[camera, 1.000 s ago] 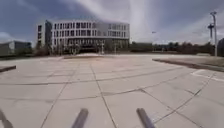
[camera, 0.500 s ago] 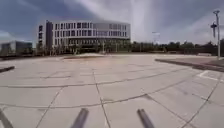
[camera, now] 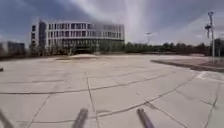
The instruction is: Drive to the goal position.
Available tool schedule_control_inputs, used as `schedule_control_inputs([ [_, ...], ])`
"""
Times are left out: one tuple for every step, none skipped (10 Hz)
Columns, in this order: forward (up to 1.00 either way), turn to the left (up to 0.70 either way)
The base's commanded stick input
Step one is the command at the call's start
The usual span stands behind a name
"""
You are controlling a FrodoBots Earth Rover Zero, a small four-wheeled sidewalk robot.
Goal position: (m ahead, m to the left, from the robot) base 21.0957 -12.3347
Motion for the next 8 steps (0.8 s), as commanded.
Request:
schedule_control_inputs([
  [0.5,0.0],
  [0.5,0.0],
  [0.5,0.0],
  [0.5,0.0],
  [0.5,0.0],
  [0.5,0.0],
  [0.5,0.0],
  [0.5,0.0],
])
